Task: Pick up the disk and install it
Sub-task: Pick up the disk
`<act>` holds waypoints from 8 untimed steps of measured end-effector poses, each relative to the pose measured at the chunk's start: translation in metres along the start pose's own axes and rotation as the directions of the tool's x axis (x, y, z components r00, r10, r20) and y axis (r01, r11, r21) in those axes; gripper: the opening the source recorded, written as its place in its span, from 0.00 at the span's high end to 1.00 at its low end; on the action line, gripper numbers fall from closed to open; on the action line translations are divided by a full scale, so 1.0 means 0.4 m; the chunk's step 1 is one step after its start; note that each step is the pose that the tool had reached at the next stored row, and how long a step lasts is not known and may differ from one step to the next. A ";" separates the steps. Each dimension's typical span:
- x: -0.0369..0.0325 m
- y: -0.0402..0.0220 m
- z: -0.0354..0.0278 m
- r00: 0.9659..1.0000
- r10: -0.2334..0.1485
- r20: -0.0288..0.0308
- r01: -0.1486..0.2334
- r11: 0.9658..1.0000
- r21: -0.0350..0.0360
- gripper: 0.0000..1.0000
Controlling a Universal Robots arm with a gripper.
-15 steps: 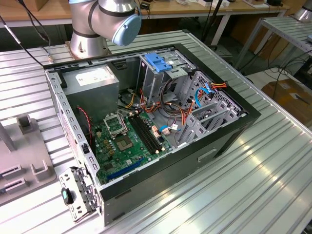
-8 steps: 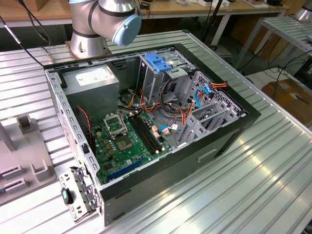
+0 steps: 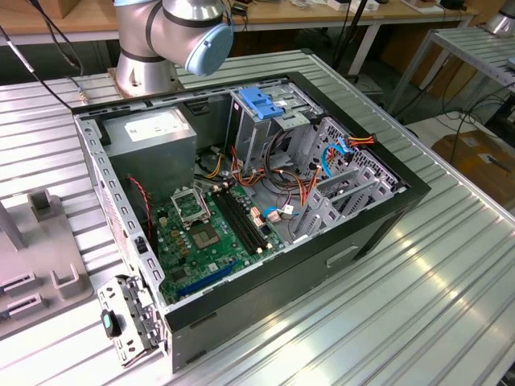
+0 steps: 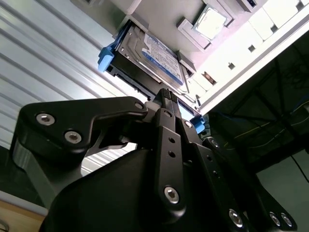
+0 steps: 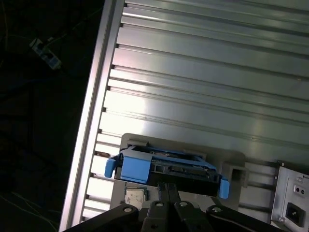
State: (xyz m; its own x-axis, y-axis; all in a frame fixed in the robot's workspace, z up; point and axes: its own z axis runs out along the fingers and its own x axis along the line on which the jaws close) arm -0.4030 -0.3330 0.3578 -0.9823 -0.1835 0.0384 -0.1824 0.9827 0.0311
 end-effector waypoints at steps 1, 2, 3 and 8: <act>0.000 0.000 0.000 1.000 -0.002 0.000 0.002 1.000 0.000 0.89; 0.000 0.000 0.000 1.000 -0.006 0.000 0.006 1.000 0.000 0.89; 0.000 0.000 0.000 1.000 -0.010 0.000 0.010 1.000 0.000 0.89; 0.000 0.000 0.000 1.000 -0.026 -0.001 0.026 1.000 0.001 0.89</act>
State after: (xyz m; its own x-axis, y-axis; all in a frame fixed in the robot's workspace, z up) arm -0.4030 -0.3330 0.3578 -0.9772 -0.2089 0.0384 -0.2078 0.9777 0.0311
